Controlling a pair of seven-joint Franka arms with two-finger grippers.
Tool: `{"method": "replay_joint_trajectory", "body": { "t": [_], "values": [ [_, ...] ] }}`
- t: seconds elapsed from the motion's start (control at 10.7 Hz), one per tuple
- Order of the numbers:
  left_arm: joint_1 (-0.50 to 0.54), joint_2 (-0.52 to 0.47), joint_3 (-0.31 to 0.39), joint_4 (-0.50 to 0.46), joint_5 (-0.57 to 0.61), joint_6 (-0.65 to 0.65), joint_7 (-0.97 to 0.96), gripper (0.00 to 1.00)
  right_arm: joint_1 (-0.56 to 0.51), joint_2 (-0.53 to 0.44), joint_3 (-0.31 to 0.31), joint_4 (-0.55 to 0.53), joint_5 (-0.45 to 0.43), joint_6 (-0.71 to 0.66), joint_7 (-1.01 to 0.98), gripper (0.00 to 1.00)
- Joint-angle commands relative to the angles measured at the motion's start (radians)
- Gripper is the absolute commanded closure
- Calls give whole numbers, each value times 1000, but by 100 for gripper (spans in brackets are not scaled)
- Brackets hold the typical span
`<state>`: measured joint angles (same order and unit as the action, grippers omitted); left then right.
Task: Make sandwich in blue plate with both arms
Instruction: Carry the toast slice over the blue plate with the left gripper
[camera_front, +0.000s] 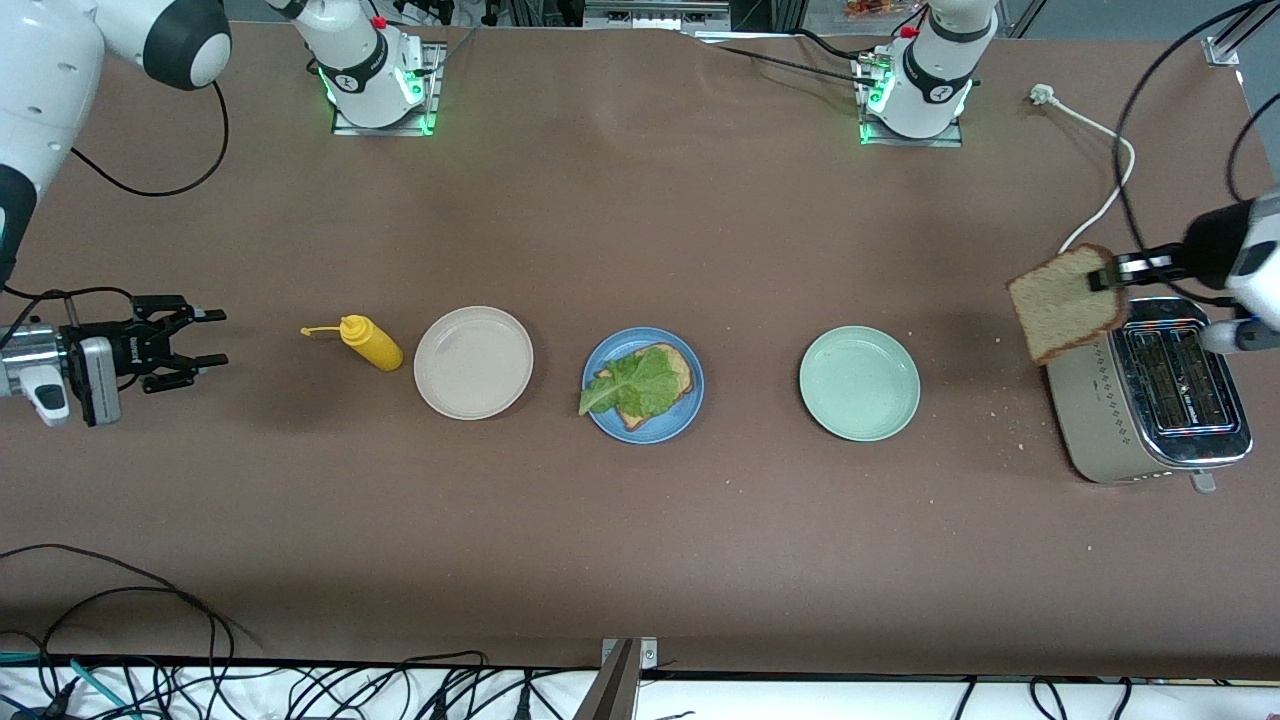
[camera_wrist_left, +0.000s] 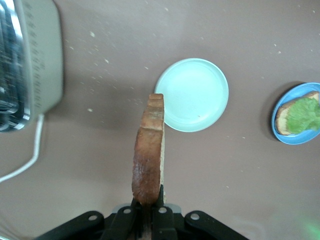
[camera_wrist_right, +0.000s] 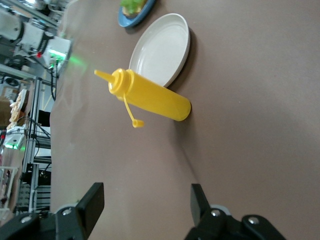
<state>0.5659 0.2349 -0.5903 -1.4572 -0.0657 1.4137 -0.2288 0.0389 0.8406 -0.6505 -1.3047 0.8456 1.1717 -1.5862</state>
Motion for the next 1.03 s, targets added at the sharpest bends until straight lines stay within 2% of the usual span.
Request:
{"method": "replay_joint_trajectory", "body": {
  "t": [0.0, 0.28, 0.47, 0.56, 0.65, 0.84, 0.94],
  "values": [
    [0, 27, -49, -15, -159, 23, -125, 100, 50, -69, -6, 80, -152, -10, 306, 21],
    [-124, 30, -51, -141, -316, 279, -326, 100, 142, -153, -9, 114, -368, 2, 584, 22],
    [-245, 47, -51, -221, -364, 469, -385, 100, 197, -185, -12, 120, -491, -1, 711, 22],
    [-314, 84, -49, -229, -394, 560, -449, 100, 231, -205, -11, 120, -554, 11, 771, 22],
    [-389, 127, -49, -229, -394, 655, -519, 100, 249, -268, 15, 79, -651, 60, 914, 22],
    [-512, 194, -48, -230, -394, 846, -611, 100, 198, -424, 240, -67, -845, 141, 1195, 21],
    [-555, 223, -46, -235, -390, 943, -644, 100, 147, -495, 356, -153, -906, 192, 1300, 21]
  ]
}}
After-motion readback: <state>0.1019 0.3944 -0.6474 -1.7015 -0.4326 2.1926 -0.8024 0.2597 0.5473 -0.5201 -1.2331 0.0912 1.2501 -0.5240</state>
